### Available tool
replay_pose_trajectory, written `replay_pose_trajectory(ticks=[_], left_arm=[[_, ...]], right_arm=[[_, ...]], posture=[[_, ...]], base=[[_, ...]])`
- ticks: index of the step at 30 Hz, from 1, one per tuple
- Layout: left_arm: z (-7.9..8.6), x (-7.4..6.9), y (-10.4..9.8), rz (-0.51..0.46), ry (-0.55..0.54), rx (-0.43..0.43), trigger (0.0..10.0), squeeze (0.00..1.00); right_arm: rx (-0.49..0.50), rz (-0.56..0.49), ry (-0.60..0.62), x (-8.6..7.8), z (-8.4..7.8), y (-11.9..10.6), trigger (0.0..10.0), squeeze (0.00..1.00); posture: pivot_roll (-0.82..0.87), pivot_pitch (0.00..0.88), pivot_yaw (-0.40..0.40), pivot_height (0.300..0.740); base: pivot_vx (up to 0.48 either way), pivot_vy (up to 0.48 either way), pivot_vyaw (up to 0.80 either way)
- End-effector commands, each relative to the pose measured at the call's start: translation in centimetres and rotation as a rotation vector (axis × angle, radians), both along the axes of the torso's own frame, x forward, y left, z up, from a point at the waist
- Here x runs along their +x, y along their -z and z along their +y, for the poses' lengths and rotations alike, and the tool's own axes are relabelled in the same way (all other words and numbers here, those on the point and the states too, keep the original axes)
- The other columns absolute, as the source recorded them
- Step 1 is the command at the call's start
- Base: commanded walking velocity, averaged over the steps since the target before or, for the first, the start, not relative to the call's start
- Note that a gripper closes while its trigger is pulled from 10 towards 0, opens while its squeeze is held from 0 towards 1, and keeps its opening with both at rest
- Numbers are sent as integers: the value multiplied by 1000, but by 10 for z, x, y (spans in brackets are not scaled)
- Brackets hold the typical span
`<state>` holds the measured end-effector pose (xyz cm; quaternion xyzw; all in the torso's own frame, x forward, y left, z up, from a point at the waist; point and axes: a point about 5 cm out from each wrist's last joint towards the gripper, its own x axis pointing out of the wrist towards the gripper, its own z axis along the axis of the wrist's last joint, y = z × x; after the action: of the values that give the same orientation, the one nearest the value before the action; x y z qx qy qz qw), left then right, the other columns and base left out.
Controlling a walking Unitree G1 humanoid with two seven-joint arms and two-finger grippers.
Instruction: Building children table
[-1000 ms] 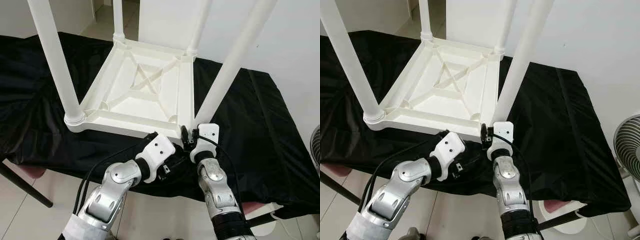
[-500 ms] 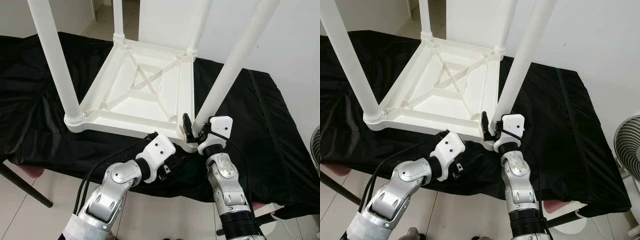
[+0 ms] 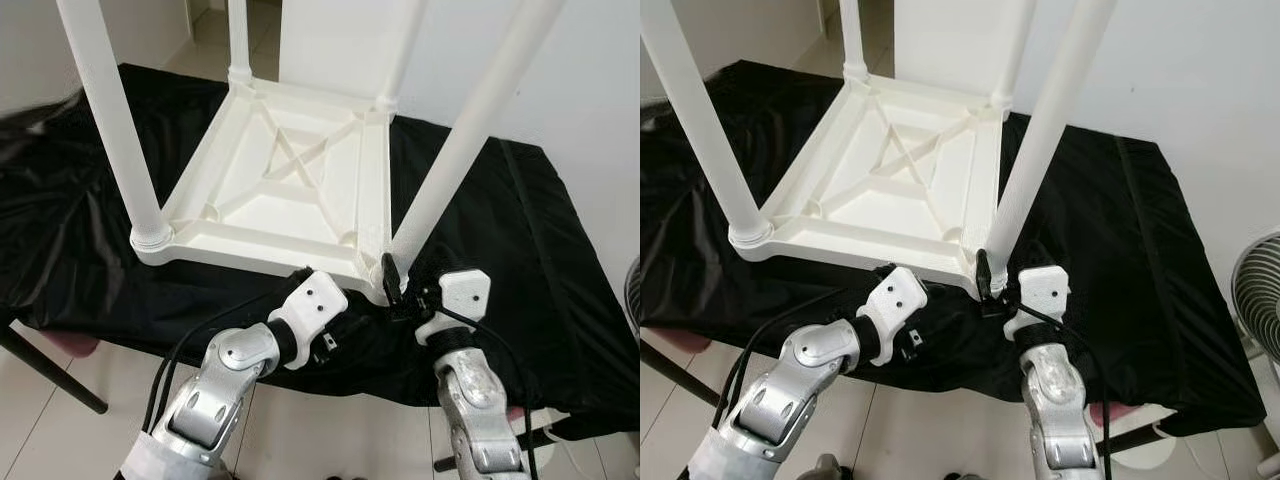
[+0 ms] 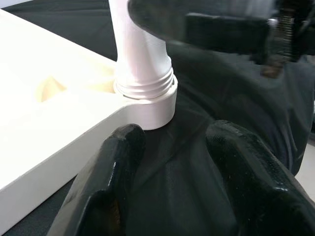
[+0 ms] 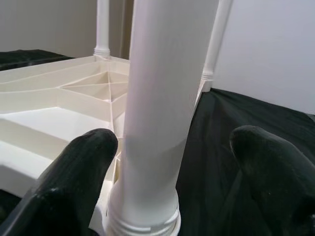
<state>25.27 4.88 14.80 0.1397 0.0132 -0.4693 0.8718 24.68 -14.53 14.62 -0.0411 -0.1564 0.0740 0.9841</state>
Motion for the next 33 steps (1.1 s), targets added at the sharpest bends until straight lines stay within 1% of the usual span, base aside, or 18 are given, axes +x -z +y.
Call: replay_pose_trajectory(ticks=[1,4,5,6,7,8,11,12,13,14,15,17,18,21,25,28,29,33], left_arm=[[-1,0,-1,4,-8,-9,10000,0],[-1,0,-1,3,-1,-6,10000,0],[-1,0,-1,3,0,-5,10000,0],[-1,0,-1,2,0,-4,10000,0],[-1,0,-1,2,-1,-4,10000,0],[-1,0,-1,2,-2,-4,10000,0],[-1,0,-1,2,-3,-4,10000,0],[-1,0,-1,2,-4,-5,10000,0],[-1,0,-1,2,-4,-5,10000,0],[-1,0,-1,2,-5,-6,10000,0],[-1,0,-1,2,-5,-6,10000,0],[-1,1,-1,0,-9,-5,10000,0],[-1,1,-1,0,-9,-5,10000,0],[-1,3,-1,-1,-15,-4,10000,0],[0,3,0,-3,-18,-2,10000,0],[3,6,0,-9,-38,5,10000,0],[3,6,0,-9,-38,5,10000,0],[6,9,0,-13,-63,8,10000,0]], right_arm=[[-5,15,-33,-7,-1,2,10000,0],[-28,35,-62,-17,-4,5,10000,0],[-47,35,-78,-19,-4,5,4980,0],[-53,32,-95,-19,-4,5,314,0],[-56,31,-107,-19,-3,4,314,0],[-54,33,-123,-18,-2,4,0,0],[-51,37,-133,-18,-1,4,0,0],[-58,51,-165,-18,3,5,2078,0],[-58,51,-165,-18,3,5,2078,0],[-74,60,-208,-18,7,6,10000,0],[-74,60,-208,-18,7,6,10000,0],[-126,55,-295,-14,12,5,10000,0],[-126,55,-295,-14,12,5,10000,0],[-183,36,-371,-5,12,-1,10000,0],[-194,30,-397,1,12,-6,10000,0],[-202,14,-407,13,12,-12,10000,0],[-202,14,-407,13,12,-12,10000,0],[-177,17,-388,19,12,-12,10000,0]], posture=[[120,93,-82,740],[119,93,-79,740],[120,94,-80,740],[122,94,-83,740],[124,94,-83,740],[124,93,-84,740],[126,93,-85,740],[127,89,-87,740],[127,89,-87,740],[127,89,-87,740],[127,89,-87,740],[127,82,-91,740],[127,82,-91,740],[128,79,-91,740],[129,78,-92,740],[132,78,-94,740],[132,78,-94,740],[141,76,-101,740]], base=[[0,0,0],[0,0,0],[0,0,0],[0,0,0],[0,0,0],[0,0,0],[0,0,0],[0,0,0],[0,0,0],[0,0,0],[0,0,0],[0,0,0],[0,0,0],[0,0,0],[0,0,0],[0,0,0],[0,0,0],[0,0,0]])
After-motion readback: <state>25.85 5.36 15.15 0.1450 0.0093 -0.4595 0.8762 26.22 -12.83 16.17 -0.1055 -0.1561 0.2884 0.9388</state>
